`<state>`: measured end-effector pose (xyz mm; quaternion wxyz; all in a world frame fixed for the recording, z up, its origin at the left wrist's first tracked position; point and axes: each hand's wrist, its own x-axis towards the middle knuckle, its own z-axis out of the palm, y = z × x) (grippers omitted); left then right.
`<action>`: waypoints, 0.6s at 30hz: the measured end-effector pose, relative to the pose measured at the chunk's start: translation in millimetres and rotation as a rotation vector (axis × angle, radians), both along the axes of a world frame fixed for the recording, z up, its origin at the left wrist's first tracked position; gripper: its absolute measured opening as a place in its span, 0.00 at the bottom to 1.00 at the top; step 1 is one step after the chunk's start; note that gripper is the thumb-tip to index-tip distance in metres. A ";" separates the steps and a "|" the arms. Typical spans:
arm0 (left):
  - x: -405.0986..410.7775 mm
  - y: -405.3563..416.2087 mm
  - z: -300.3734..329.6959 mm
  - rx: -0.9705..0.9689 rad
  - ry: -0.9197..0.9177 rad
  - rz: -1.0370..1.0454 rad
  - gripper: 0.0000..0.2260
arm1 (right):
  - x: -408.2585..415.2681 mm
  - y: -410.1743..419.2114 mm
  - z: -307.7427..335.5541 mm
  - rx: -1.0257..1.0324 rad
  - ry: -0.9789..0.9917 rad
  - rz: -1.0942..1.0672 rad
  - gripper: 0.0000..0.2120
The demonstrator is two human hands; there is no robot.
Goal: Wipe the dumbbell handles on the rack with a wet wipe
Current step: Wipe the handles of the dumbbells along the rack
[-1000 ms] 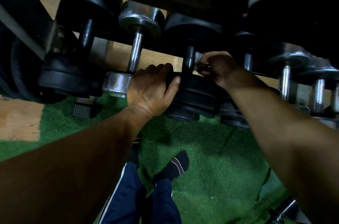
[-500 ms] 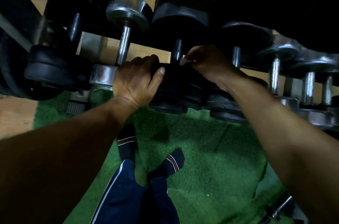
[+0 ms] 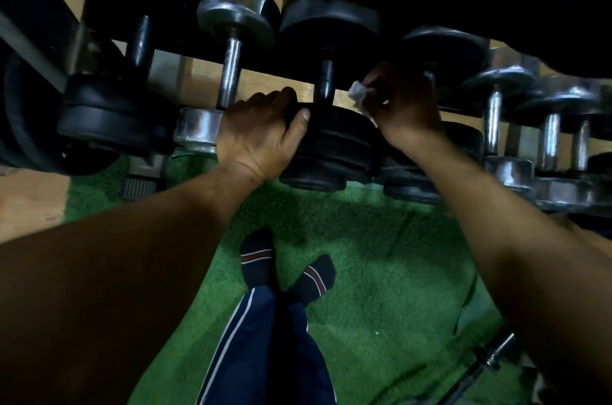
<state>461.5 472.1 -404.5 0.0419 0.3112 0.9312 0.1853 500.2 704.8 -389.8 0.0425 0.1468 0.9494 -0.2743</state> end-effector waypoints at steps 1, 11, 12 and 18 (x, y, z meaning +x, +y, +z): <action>0.0 0.0 0.2 -0.006 -0.003 0.001 0.26 | 5.5 5.0 5.4 0.003 0.024 -0.011 0.07; -3.9 -0.9 7.3 -0.058 -0.112 -0.026 0.25 | 47.6 49.3 15.9 -0.095 0.030 -0.182 0.06; -3.7 0.8 9.4 -0.061 -0.122 -0.078 0.24 | 47.0 48.4 13.7 -0.104 0.037 -0.185 0.05; 10.7 62.0 31.9 -0.098 -0.060 -0.401 0.25 | 51.7 49.6 15.5 -0.175 0.178 -0.279 0.06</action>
